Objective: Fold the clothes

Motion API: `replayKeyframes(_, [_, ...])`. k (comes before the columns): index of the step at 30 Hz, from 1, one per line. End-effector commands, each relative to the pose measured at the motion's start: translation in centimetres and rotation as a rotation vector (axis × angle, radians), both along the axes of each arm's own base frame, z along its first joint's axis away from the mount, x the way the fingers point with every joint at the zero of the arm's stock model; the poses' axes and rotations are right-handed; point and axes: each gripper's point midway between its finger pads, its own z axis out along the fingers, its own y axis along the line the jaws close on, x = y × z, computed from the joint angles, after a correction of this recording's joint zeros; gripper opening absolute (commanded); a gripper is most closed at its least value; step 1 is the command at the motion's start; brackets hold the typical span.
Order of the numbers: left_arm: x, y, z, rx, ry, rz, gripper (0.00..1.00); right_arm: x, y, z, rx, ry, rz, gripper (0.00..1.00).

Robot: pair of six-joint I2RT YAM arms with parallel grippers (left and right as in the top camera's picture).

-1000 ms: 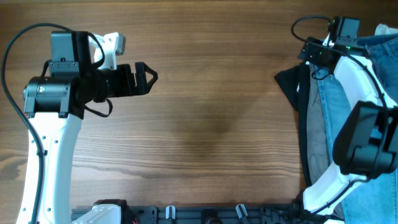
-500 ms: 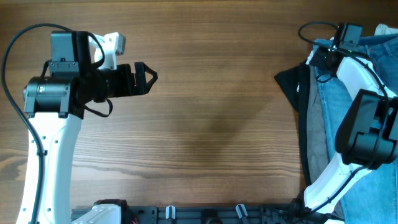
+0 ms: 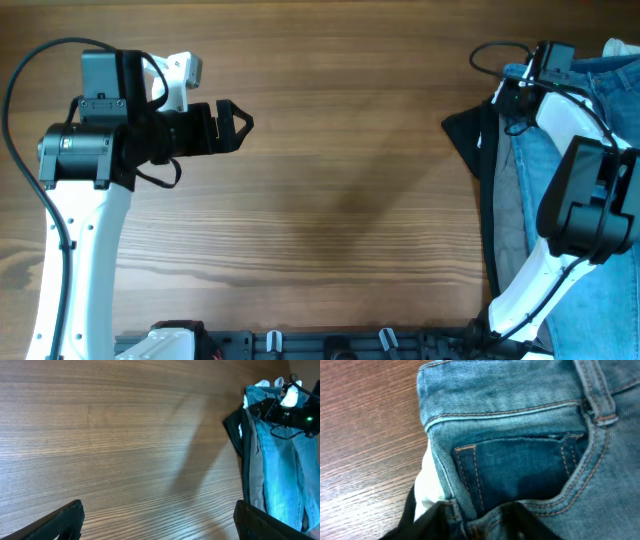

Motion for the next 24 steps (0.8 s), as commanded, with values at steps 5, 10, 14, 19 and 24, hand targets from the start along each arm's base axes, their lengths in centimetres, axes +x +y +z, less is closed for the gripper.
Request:
replayKeyframes(5, [0.2,-0.5,0.6,-0.02,-0.009,-0.011,0.95,-0.7,-2.8,0.6,-0.033,-0.01,-0.142,0.1])
replayKeyframes(10, [0.2,-0.5,0.6,-0.019,-0.009,-0.011,0.95,-1.4,-4.8,3.9,0.026,-0.089,-0.259,0.04])
replayKeyframes(14, [0.2,-0.5,0.6,-0.02,-0.008,-0.01,0.99,-1.6,-5.6,8.4,0.043,-0.181,-0.257,0.04])
replayKeyframes(19, [0.3,-0.3,1.0,-0.042,-0.009,0.025,1.0,-1.8,-7.0,17.1,-0.024,-0.381,-0.246,0.14])
replayKeyframes(24, [0.2,-0.3,1.4,-0.042,-0.021,0.025,1.0,-1.8,-5.4,19.8,-0.037,-0.42,-0.115,0.16])
